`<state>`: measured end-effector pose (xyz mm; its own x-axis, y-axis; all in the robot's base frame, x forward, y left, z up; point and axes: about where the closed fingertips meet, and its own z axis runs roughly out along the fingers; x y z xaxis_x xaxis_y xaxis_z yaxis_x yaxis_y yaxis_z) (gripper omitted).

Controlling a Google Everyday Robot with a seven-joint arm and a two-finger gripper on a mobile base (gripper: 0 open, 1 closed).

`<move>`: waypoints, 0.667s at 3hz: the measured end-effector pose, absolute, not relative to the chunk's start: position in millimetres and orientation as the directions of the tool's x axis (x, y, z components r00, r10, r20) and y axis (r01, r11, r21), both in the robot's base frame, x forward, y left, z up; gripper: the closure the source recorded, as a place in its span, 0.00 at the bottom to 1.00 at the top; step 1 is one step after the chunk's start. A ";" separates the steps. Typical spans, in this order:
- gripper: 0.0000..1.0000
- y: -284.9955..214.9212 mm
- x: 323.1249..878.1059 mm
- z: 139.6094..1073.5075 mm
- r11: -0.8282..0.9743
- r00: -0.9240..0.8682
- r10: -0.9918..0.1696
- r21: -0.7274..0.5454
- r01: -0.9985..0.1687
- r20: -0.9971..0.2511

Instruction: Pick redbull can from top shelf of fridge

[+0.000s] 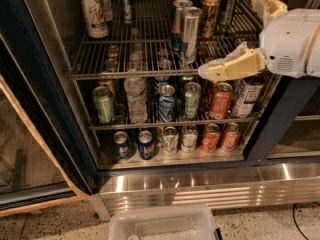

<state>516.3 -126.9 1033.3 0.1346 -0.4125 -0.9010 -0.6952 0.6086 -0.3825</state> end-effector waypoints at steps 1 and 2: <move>0.00 -126.8 516.3 1033.3 0.609 0.135 -0.412 -0.383 -0.695 -0.901; 0.00 -122.6 517.7 1034.6 0.620 0.146 -0.393 -0.379 -0.687 -0.908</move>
Offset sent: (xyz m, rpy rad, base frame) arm 0.0060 0.0033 -0.0026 0.0583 -0.0236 -0.0166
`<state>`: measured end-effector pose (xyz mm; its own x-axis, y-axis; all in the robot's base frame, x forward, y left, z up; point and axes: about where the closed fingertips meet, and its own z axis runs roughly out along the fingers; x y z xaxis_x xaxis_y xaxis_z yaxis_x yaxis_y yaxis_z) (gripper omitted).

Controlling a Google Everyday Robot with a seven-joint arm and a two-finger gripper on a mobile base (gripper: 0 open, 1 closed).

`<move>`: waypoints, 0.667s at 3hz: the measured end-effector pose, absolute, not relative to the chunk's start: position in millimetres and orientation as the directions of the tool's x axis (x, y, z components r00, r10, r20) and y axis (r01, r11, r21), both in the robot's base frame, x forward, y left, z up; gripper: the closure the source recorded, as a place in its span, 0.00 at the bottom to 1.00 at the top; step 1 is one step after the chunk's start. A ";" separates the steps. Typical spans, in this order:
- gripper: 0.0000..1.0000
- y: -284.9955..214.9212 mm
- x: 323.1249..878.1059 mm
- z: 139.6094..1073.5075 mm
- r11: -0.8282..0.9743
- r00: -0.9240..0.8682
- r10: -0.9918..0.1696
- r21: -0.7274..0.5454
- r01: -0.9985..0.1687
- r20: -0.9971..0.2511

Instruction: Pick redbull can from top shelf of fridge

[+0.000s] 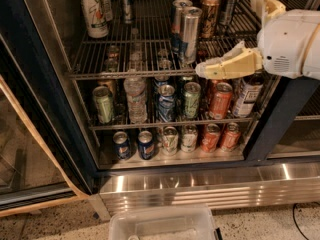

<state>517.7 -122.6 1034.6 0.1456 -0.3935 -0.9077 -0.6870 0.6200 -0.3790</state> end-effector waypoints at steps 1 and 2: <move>0.00 -120.6 525.2 1027.3 0.670 0.149 -0.340 -0.350 -0.654 -0.929; 0.00 -139.5 543.4 1012.5 0.775 0.144 -0.235 -0.275 -0.569 -0.961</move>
Offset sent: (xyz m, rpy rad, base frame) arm 0.0475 -0.0012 -0.0242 0.4278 -0.1270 -0.2281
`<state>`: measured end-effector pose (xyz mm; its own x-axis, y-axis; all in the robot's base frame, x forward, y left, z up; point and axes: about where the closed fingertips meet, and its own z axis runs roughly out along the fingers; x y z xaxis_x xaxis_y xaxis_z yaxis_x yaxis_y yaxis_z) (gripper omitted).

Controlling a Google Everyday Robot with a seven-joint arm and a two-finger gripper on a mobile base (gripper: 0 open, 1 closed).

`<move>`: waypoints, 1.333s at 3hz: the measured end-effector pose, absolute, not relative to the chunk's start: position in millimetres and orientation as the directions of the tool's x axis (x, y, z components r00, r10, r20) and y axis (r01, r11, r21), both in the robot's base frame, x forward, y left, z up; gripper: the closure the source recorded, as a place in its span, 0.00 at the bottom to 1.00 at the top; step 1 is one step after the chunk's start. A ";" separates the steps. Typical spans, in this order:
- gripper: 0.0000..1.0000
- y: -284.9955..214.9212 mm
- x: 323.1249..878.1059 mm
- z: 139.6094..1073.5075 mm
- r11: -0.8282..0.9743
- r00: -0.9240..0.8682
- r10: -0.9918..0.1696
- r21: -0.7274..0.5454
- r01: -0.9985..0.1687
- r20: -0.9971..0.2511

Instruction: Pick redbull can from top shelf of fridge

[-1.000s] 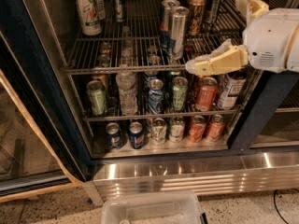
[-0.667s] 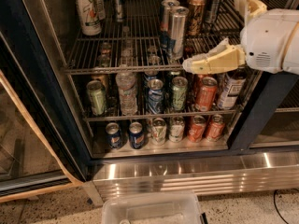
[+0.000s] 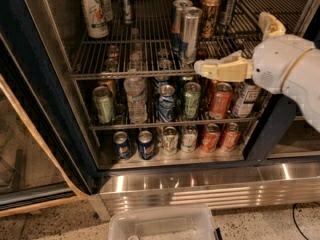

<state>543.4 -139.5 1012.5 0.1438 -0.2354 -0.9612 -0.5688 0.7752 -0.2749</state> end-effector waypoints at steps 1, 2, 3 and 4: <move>0.00 -128.3 559.0 1013.1 0.817 0.169 -0.142 -0.212 -0.536 -0.975; 0.00 -116.7 570.6 1015.8 0.833 0.181 -0.086 -0.170 -0.527 -0.980; 0.00 -91.3 592.0 1038.7 0.806 0.206 -0.071 -0.178 -0.565 -0.976; 0.00 -91.3 592.1 1038.7 0.806 0.206 -0.071 -0.178 -0.565 -0.976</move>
Offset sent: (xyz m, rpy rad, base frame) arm 0.0413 0.0333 -0.0005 0.2365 -0.0557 -0.0572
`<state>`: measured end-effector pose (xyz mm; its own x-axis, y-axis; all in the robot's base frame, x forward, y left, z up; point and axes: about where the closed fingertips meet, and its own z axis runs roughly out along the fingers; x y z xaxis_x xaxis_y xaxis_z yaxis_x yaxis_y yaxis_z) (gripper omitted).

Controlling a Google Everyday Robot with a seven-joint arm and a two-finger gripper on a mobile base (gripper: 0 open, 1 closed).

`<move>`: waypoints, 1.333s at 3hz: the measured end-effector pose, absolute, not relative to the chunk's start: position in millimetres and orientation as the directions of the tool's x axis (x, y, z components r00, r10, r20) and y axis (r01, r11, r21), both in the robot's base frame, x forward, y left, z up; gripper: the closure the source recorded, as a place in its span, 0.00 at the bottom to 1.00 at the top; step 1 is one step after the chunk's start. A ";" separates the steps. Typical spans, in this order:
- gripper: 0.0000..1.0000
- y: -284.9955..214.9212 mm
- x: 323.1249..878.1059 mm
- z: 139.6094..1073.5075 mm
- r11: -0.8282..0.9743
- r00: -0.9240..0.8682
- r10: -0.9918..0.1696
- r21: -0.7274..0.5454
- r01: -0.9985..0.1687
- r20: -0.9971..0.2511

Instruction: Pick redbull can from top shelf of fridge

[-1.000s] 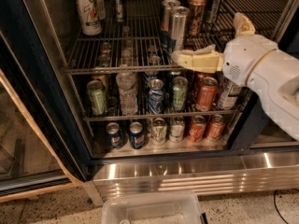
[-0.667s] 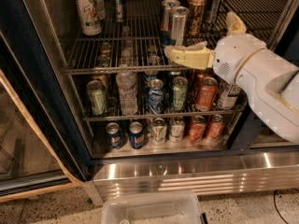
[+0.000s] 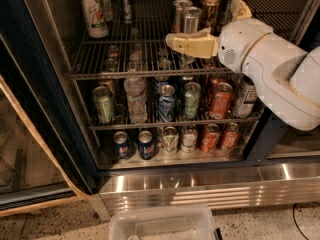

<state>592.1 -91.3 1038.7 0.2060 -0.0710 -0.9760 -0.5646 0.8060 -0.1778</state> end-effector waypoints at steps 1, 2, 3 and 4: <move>0.00 -82.1 604.7 1034.4 0.817 0.181 -0.071 -0.162 -0.554 -0.981; 0.00 -75.7 613.8 1031.3 0.825 0.163 -0.071 -0.150 -0.545 -0.984; 0.00 -72.0 618.9 1029.6 0.829 0.153 -0.072 -0.144 -0.541 -0.986; 0.00 -64.8 628.6 1020.5 0.832 0.122 -0.103 -0.153 -0.533 -0.987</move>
Offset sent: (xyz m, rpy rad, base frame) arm 0.0347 0.0185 -0.0137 0.0112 0.0667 -0.0552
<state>628.6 -64.8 1020.5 0.1222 -0.1030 -0.9871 -0.5326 0.8324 -0.1528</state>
